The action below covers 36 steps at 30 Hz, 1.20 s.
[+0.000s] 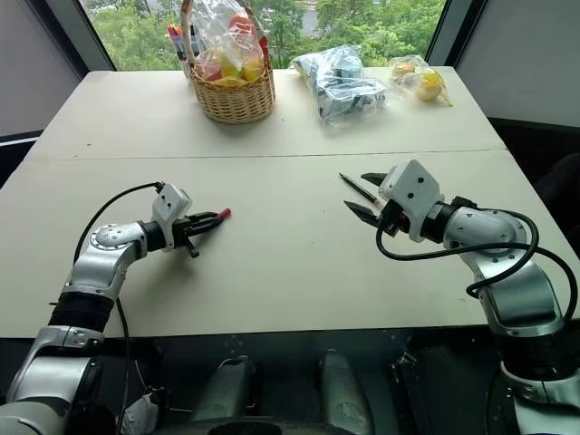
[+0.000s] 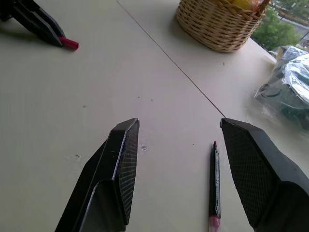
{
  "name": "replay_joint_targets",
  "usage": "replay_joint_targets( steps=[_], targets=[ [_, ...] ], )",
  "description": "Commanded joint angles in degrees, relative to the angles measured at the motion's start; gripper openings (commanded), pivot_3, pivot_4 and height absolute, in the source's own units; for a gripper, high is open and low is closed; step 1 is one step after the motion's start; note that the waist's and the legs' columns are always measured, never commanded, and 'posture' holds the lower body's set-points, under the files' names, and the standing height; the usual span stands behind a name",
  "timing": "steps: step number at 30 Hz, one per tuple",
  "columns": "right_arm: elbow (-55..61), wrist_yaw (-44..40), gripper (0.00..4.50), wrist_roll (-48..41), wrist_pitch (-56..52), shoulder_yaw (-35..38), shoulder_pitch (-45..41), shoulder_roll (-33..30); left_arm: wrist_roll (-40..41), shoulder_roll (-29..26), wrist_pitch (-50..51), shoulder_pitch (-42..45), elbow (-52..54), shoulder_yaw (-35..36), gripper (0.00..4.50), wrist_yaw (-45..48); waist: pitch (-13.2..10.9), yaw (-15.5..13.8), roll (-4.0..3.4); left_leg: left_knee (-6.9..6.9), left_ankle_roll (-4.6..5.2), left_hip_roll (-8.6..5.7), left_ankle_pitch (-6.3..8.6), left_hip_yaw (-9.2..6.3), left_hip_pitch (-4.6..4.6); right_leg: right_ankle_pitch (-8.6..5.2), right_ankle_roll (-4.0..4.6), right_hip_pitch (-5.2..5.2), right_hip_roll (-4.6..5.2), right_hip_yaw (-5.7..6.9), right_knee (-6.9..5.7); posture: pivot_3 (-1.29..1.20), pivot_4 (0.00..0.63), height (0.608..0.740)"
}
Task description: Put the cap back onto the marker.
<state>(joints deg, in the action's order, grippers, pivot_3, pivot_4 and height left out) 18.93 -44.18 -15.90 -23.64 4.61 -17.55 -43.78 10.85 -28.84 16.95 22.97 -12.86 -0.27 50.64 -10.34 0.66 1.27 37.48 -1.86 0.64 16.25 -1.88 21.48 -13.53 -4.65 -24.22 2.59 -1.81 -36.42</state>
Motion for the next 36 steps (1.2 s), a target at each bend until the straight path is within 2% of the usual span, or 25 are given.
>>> replay_joint_targets(
  steps=[1, 5, 8, 15, 29, 36],
  targets=[
    [-5.86, -0.44, 2.78, 0.28, 3.79, 0.74, -3.03, 1.15, 3.70, 0.87, 4.72, -2.17, 12.33, 1.08, 0.01, -2.19, 0.00, 0.07, 0.00, 0.01, 0.00, 0.00, 0.00, 0.00, 0.00, 0.00, 0.00, 0.00, -0.01, 0.00, 0.00, 0.00, 0.150, 0.740],
    [-14.14, -0.75, 2.78, 1.01, 7.75, 0.37, -6.31, 2.81, 5.63, 1.43, 8.69, -4.12, 19.89, 0.57, 0.01, -3.70, 0.00, 0.19, -0.01, 0.00, 0.00, 0.02, 0.00, -0.01, -0.04, 0.00, 0.00, 0.00, -0.05, 0.00, -0.02, 0.00, 0.150, 0.740],
    [-27.05, -0.50, 2.78, 3.48, 14.18, -1.08, -12.24, 5.84, 6.62, 0.45, 11.51, -6.04, 26.28, -0.69, 0.01, -3.69, -0.01, 0.60, -0.01, -0.02, 0.00, 0.03, 0.00, 0.04, -0.07, 0.00, 0.01, 0.00, -0.06, -0.03, -0.03, 0.00, 0.150, 0.740],
    [-44.79, -1.90, 2.78, 6.07, 22.92, -2.55, -18.43, 10.31, 7.75, -1.30, 14.91, -7.20, 31.15, 0.16, 0.01, -4.82, -0.02, 0.18, -0.03, -0.03, 0.00, 0.02, 0.00, 0.02, -0.06, 0.00, 0.02, -0.01, -0.07, -0.03, -0.03, 0.00, 0.150, 0.740],
    [-60.73, -4.46, 2.78, 9.57, 31.50, -4.36, -22.56, 13.39, 11.87, -3.78, 17.96, -11.92, 35.58, 5.91, 0.01, -8.94, -0.03, 0.49, -0.05, -0.06, 0.00, 0.03, 0.00, 0.03, -0.07, 0.00, 0.02, -0.01, -0.05, -0.04, -0.02, 0.00, 0.150, 0.740],
    [-70.90, -5.61, 2.78, 9.56, 32.35, -3.55, -28.44, 14.08, 12.81, -3.80, 17.92, -14.16, 37.64, 6.18, 0.01, -10.96, -0.03, 0.48, -0.05, -0.05, -0.01, 0.01, 0.00, 0.05, -0.07, 0.00, 0.02, -0.01, -0.03, -0.05, -0.01, 0.00, 0.150, 0.740]
  ],
)
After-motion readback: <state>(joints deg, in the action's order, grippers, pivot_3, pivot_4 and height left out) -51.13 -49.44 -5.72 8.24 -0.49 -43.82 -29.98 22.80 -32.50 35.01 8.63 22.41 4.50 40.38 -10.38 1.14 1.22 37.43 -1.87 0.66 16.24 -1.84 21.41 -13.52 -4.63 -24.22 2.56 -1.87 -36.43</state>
